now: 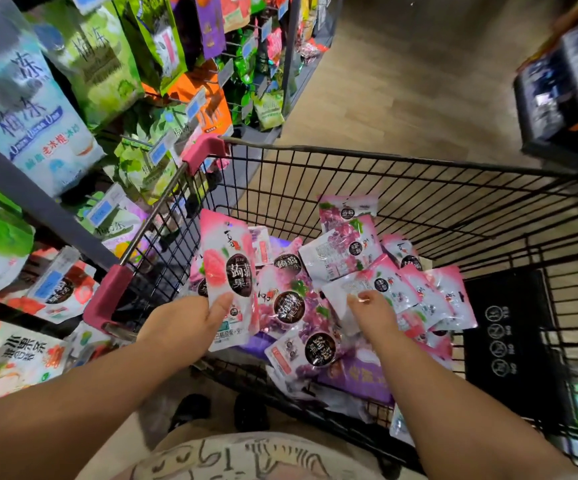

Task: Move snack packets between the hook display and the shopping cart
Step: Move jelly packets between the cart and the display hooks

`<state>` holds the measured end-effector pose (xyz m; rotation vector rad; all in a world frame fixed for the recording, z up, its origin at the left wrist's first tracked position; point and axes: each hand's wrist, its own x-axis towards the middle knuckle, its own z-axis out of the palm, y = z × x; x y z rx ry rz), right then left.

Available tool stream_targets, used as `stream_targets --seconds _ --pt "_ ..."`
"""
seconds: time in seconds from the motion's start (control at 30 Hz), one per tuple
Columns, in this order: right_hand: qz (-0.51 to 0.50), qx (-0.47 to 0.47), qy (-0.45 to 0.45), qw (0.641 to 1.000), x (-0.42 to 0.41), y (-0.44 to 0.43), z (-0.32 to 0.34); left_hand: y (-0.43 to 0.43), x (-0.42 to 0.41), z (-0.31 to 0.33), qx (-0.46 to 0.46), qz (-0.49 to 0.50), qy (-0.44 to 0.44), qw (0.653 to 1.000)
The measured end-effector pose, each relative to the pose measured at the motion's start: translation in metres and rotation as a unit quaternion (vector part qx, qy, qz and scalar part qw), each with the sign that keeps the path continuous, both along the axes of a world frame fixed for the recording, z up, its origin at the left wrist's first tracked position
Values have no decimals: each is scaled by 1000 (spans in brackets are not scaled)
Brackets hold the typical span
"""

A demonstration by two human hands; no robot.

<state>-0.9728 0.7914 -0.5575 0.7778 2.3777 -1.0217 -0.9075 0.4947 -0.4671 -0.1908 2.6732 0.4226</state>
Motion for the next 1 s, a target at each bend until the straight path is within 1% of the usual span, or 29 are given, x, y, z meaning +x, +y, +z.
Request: stream_targets --seconds 0.07,0.1,0.13,0.2,0.23,0.3,0.33,0.43,0.5,0.53,0.57,0.6,0.63,0.67,0.73,0.8,0.83,0.9,0.97,1.0 --pt "-68 29 -50 996 -3 21 -7 1 0 0 -5 0 4 1000" --pt "-90 31 -92 991 -2 28 -11 1 0 0 -5 2 8 1000" --pt "-135 -11 -125 983 1 31 -14 1 0 0 -4 4 11 1000" --pt "-218 -124 -151 956 8 29 -15 1 1 -2 -3 7 15 1000" --pt "-248 -163 -143 944 11 25 -11 1 1 -3 -4 8 16 1000" --pt "-289 -211 -114 927 13 20 -11 0 2 -4 -6 10 20 1000" --pt "-293 -219 -112 924 11 17 -13 1 2 -4 -7 12 22 1000" --pt "-303 -224 -121 918 8 6 -16 1 3 -4 -3 22 27 999" --pt "-313 -220 -102 918 7 4 -26 0 3 -5 2 26 30 999" --pt "-308 -192 -81 928 7 7 -32 0 3 -5 2 27 30 999" --pt "-284 -143 -62 946 5 9 -36 -1 3 -5 1 27 30 999" --pt "-241 -76 -28 967 4 10 -35 -1 3 -5 1 25 31 999" --pt "-202 -23 21 979 2 12 -36 -1 3 -5 2 24 31 999" --pt "-173 4 75 982 0 12 -32 -1 3 -5 4 22 31 999" --pt "-121 31 179 976 -3 9 -19 0 4 -4 4 22 28 999" --pt "-58 78 237 967 -3 7 -8 1 3 -3 1 20 26 999" --pt "-12 104 254 962 -1 6 -3 1 3 -2 -1 18 26 1000" --pt "84 128 256 955 3 3 4 2 3 1 -4 17 25 1000" --pt "179 122 217 952 11 -4 4 3 2 3 -4 15 25 1000" --pt "225 114 179 951 15 -8 2 3 2 3 -5 13 25 1000"
